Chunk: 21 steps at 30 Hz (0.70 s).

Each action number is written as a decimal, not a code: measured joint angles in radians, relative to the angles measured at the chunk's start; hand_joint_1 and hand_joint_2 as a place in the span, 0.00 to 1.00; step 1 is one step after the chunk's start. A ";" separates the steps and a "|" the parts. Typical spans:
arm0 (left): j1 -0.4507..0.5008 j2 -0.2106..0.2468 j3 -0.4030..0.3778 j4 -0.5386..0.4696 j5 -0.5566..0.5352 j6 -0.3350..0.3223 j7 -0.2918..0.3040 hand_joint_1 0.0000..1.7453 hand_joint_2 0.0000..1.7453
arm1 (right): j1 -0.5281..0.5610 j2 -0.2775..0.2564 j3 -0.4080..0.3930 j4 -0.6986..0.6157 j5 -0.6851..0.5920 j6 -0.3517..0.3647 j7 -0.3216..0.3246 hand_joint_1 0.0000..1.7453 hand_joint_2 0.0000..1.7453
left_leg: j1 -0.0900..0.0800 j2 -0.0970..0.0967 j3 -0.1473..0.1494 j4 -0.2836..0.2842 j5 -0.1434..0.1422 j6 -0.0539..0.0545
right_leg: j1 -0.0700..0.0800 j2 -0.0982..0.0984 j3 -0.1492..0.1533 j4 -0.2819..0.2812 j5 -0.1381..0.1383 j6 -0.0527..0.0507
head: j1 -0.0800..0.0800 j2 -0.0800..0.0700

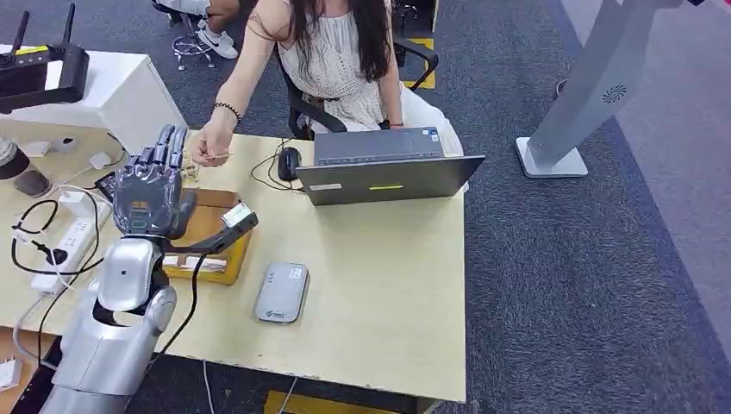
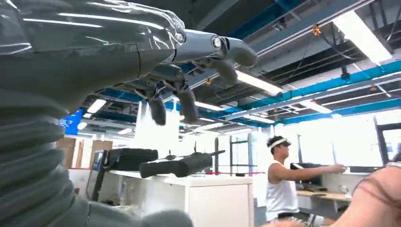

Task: Pass the card to the sensor for recognition and then transmit it.

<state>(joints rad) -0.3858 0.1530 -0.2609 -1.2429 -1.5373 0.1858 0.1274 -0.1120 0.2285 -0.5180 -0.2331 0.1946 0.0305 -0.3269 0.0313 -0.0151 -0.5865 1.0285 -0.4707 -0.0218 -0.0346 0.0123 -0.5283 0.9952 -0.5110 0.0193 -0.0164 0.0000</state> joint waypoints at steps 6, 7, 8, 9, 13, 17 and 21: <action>0.019 -0.024 0.000 -0.030 0.000 0.003 -0.015 0.00 1.00 | 0.003 0.000 -0.001 0.000 0.000 -0.002 -0.001 0.00 1.00 | 0.000 0.000 0.000 0.000 0.000 0.000 | 0.000 0.000 0.000 0.000 0.000 0.000 | 0.000 0.000; 0.021 -0.026 0.000 -0.034 0.000 0.003 -0.015 0.00 1.00 | 0.003 0.000 -0.001 0.000 0.000 -0.002 -0.001 0.00 1.00 | 0.000 0.000 0.000 0.000 0.000 0.000 | 0.000 0.000 0.000 0.000 0.000 0.000 | 0.000 0.000; 0.022 -0.027 0.000 -0.036 0.000 0.003 -0.015 0.00 1.00 | 0.003 0.000 -0.001 0.000 0.000 -0.002 -0.001 0.00 1.00 | 0.000 0.000 0.000 0.000 0.000 0.000 | 0.000 0.000 0.000 0.000 0.000 0.000 | 0.000 0.000; 0.023 -0.029 0.000 -0.036 0.000 0.005 -0.018 0.00 1.00 | 0.003 0.000 -0.001 0.000 0.000 -0.002 -0.001 0.00 1.00 | 0.000 0.000 0.000 0.000 0.000 0.000 | 0.000 0.000 0.000 0.000 0.000 0.000 | 0.000 0.000; 0.068 -0.051 0.008 -0.086 0.002 0.020 -0.072 0.00 1.00 | 0.007 0.000 -0.005 0.000 -0.012 -0.005 -0.011 0.00 1.00 | 0.000 0.000 0.000 0.000 0.000 0.000 | 0.000 0.000 0.000 0.000 0.000 0.000 | 0.000 0.000; 0.182 -0.076 0.007 -0.181 0.013 -0.064 -0.072 0.00 1.00 | 0.015 0.000 -0.030 0.000 -0.034 -0.019 -0.026 0.00 1.00 | -0.001 0.001 0.000 0.000 -0.002 0.001 | 0.000 0.001 0.000 -0.001 -0.001 0.000 | 0.000 0.000; 0.268 -0.074 0.013 -0.201 0.034 -0.112 -0.040 0.00 1.00 | 0.021 0.000 -0.050 0.000 -0.035 -0.018 -0.030 0.00 1.00 | 0.000 0.001 0.000 0.000 -0.002 0.001 | 0.000 0.001 0.000 -0.001 -0.001 0.000 | 0.000 0.000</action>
<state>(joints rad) -0.1179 0.0793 -0.2480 -1.4439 -1.5038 0.0736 0.0878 -0.0908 0.2281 -0.5676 -0.2331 0.1591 0.0130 -0.3567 0.0308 -0.0141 -0.5867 1.0284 -0.4726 -0.0204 -0.0350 0.0131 -0.5287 0.9943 -0.5117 0.0197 -0.0164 0.0000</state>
